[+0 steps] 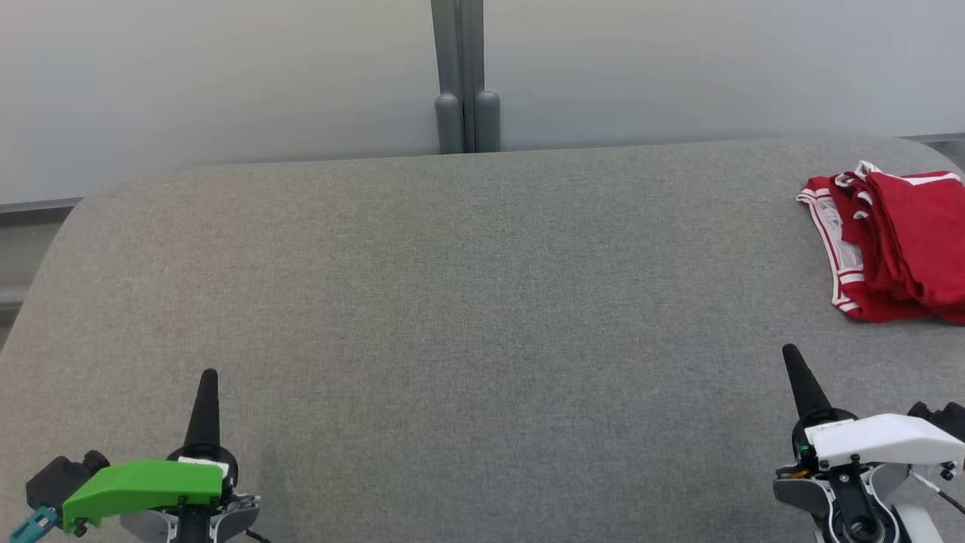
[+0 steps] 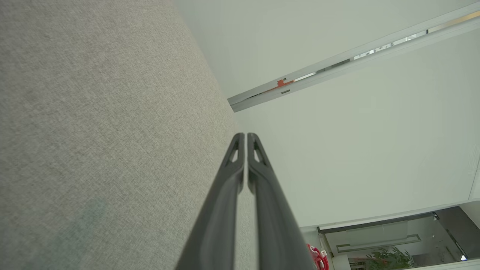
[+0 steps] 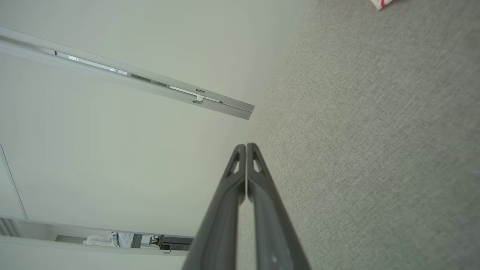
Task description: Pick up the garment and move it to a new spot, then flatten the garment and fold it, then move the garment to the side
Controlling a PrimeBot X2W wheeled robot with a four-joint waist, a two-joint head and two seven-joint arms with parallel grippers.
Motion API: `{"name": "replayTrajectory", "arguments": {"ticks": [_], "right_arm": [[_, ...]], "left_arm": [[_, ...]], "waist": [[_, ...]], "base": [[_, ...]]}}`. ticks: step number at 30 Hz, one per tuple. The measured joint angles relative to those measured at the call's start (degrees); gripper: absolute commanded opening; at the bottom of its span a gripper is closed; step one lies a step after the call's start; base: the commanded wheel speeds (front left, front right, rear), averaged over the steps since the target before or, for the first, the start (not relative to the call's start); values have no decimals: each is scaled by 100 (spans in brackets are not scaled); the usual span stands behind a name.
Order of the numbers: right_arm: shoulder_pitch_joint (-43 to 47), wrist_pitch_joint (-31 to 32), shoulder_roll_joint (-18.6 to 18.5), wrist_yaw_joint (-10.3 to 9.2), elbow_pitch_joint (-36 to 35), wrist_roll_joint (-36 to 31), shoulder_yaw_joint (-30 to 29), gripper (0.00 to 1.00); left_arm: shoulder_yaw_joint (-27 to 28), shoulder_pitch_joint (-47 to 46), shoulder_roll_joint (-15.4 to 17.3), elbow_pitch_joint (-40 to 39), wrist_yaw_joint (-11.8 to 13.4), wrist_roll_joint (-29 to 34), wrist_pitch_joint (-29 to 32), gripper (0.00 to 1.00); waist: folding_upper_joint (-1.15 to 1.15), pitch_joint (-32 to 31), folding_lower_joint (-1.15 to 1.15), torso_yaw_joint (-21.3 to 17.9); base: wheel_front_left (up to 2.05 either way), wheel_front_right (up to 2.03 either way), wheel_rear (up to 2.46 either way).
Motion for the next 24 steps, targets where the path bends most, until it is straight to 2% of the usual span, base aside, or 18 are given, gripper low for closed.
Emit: {"name": "replayTrajectory", "arguments": {"ticks": [24], "right_arm": [[-158,315,43,-4,65,1152,-102,0]], "left_arm": [[126,-93,-18,-41,-45,-1112,288,0]], "waist": [[0,13,0,-20]], "base": [[0,0,0]]}}
